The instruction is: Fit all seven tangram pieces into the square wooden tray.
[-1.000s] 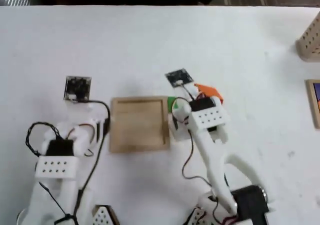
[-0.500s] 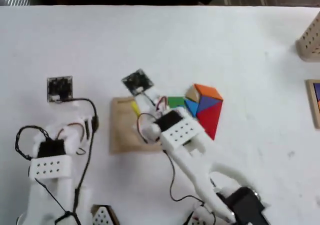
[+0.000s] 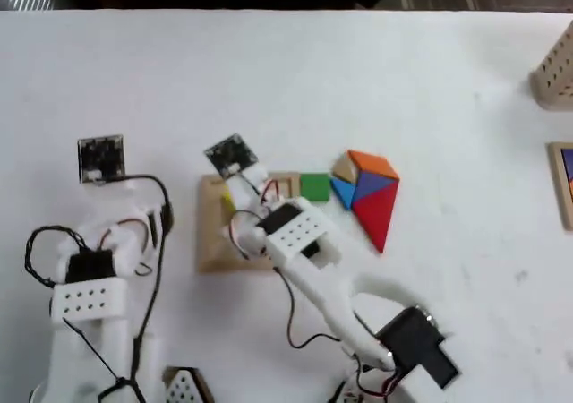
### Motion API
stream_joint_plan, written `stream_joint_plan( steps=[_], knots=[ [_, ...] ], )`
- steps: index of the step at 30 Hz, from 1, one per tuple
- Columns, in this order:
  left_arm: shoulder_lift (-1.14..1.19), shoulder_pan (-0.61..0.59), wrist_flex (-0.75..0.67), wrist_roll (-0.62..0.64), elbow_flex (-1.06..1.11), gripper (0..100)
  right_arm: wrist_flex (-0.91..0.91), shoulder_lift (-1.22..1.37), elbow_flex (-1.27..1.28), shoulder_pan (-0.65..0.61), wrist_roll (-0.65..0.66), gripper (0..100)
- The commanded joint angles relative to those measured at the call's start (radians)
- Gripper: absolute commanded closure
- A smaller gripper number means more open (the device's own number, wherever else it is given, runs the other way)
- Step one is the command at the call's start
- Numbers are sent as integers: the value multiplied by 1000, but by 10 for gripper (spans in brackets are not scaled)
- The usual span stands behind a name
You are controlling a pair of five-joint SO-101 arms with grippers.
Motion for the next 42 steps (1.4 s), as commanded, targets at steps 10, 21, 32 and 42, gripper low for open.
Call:
stream_joint_plan(
  steps=[10,21,32,42],
  knots=[
    [4,-5,-20,8,-32,762,384,-394,-127,223,28,687],
    [5,145,18,8,-54,765,506,-679,209,518,261,955],
    [15,435,110,107,-241,766,298,-829,494,657,269,981],
    [381,570,72,184,-457,984,303,-894,517,685,269,981]
  ],
)
